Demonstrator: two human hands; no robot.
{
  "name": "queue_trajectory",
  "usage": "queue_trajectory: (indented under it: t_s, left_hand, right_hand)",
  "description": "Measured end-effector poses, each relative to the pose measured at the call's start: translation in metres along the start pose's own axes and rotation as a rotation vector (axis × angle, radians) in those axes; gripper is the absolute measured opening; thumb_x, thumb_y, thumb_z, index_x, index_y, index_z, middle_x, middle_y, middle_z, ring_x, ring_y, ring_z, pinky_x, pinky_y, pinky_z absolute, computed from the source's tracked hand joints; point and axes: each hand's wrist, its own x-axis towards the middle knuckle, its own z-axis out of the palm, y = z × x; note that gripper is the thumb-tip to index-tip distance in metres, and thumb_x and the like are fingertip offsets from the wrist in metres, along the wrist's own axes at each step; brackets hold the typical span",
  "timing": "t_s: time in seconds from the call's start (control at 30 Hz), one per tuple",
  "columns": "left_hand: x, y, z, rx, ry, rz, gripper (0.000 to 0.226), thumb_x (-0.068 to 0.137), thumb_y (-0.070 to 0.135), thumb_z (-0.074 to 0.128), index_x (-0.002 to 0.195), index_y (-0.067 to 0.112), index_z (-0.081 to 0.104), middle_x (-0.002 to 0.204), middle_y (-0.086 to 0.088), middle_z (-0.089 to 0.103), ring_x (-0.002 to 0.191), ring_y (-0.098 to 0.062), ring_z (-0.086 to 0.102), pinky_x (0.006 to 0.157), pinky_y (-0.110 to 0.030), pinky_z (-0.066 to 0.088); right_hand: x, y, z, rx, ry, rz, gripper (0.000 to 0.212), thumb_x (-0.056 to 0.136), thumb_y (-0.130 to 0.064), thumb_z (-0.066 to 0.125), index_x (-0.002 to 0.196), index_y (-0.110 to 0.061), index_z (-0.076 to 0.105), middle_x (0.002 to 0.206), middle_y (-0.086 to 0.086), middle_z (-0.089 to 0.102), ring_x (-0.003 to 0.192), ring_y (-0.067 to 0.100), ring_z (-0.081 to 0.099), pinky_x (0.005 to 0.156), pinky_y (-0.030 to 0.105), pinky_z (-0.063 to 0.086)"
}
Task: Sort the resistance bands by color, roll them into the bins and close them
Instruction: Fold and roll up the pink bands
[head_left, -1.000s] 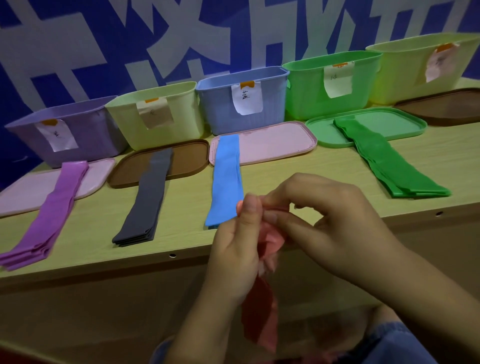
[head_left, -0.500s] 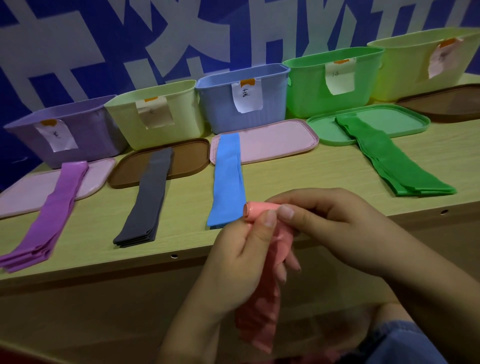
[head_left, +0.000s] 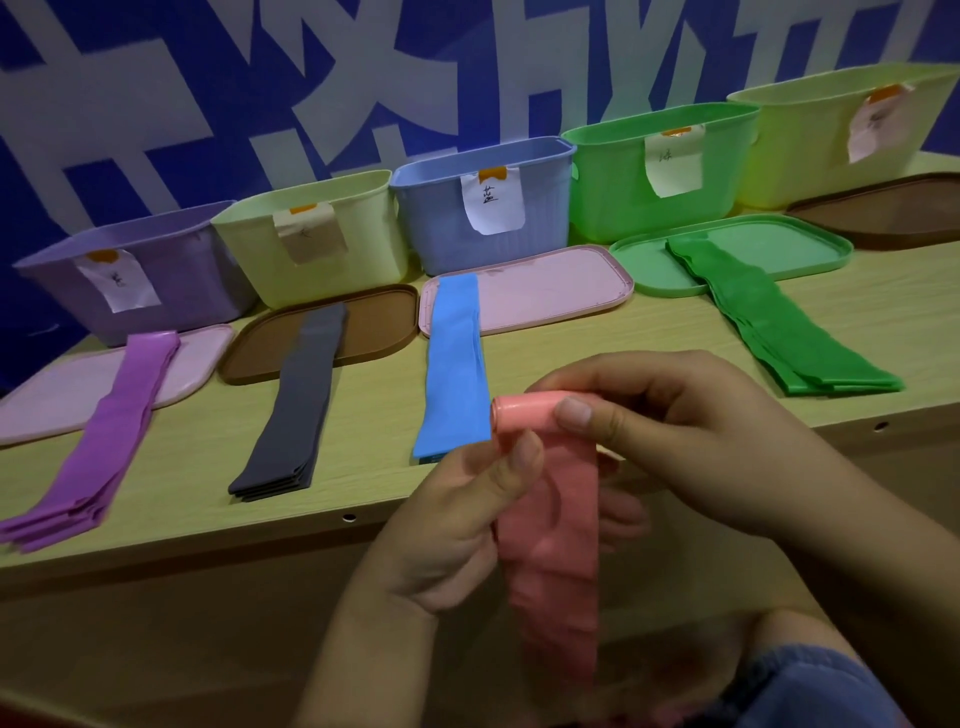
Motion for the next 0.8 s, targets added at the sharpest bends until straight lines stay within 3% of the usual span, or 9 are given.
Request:
queue_trajectory:
  t_s: [0.07, 0.2, 0.3, 0.43, 0.6, 0.7, 0.8]
  left_hand:
    - [-0.001, -0.004, 0.002, 0.072, -0.003, -0.035, 0.055, 0.071, 0.052, 0.073, 0.099, 0.005, 0.073, 0.083, -0.017, 0.073, 0.079, -0.028, 0.071, 0.072, -0.033, 0.057]
    - [0.000, -0.009, 0.009, 0.203, 0.083, 0.051, 0.050, 0.070, 0.063, 0.069, 0.088, 0.017, 0.075, 0.059, -0.002, 0.064, 0.056, -0.016, 0.063, 0.062, -0.027, 0.053]
    - [0.003, -0.010, 0.013, 0.436, 0.224, 0.217, 0.052, 0.071, 0.074, 0.058, 0.081, 0.024, 0.072, 0.051, 0.004, 0.051, 0.050, -0.008, 0.051, 0.054, -0.020, 0.045]
    - [0.002, -0.009, 0.012, 0.601, 0.295, 0.357, 0.062, 0.069, 0.085, 0.043, 0.068, 0.029, 0.069, 0.049, 0.007, 0.051, 0.049, -0.001, 0.051, 0.050, -0.015, 0.040]
    - [0.002, -0.016, 0.004, 0.573, 0.337, 0.345, 0.079, 0.058, 0.095, 0.029, 0.047, 0.023, 0.059, 0.042, 0.002, 0.054, 0.044, -0.007, 0.055, 0.050, -0.016, 0.044]
    - [0.005, -0.019, 0.001, 0.472, 0.364, 0.330, 0.083, 0.054, 0.098, 0.026, 0.051, 0.026, 0.067, 0.055, -0.004, 0.063, 0.057, -0.021, 0.064, 0.059, -0.034, 0.053]
    - [0.005, -0.021, 0.003, 0.388, 0.396, 0.318, 0.075, 0.057, 0.094, 0.033, 0.058, 0.030, 0.073, 0.057, 0.001, 0.067, 0.059, -0.015, 0.067, 0.059, -0.026, 0.054]
  right_hand:
    - [0.002, -0.005, -0.003, 0.053, 0.012, 0.004, 0.017, 0.079, -0.038, 0.061, 0.091, -0.031, 0.071, 0.086, 0.002, 0.072, 0.080, 0.021, 0.067, 0.069, 0.032, 0.058]
    - [0.007, -0.006, -0.005, -0.058, 0.054, -0.097, 0.013, 0.084, -0.034, 0.064, 0.095, -0.029, 0.071, 0.088, -0.015, 0.072, 0.082, -0.001, 0.067, 0.072, 0.014, 0.051]
    - [0.011, -0.001, -0.001, -0.120, 0.152, -0.141, 0.018, 0.082, -0.030, 0.061, 0.095, -0.027, 0.072, 0.085, -0.017, 0.072, 0.080, -0.001, 0.066, 0.070, 0.016, 0.051]
    - [0.010, 0.003, 0.009, -0.205, 0.233, -0.213, 0.017, 0.083, -0.029, 0.063, 0.096, -0.024, 0.073, 0.083, -0.021, 0.070, 0.081, -0.005, 0.065, 0.069, 0.011, 0.048]
    - [0.005, 0.009, 0.016, -0.203, 0.224, -0.177, 0.021, 0.080, -0.031, 0.065, 0.098, -0.025, 0.074, 0.087, -0.019, 0.072, 0.081, -0.004, 0.066, 0.071, 0.017, 0.052]
    - [0.001, 0.010, 0.019, -0.102, 0.198, -0.114, 0.021, 0.076, -0.030, 0.065, 0.095, -0.031, 0.073, 0.086, -0.018, 0.072, 0.078, 0.000, 0.067, 0.069, 0.027, 0.056]
    - [0.000, 0.011, 0.022, -0.045, 0.153, -0.073, 0.021, 0.074, -0.028, 0.066, 0.094, -0.034, 0.072, 0.084, -0.017, 0.073, 0.076, 0.005, 0.069, 0.069, 0.033, 0.057]
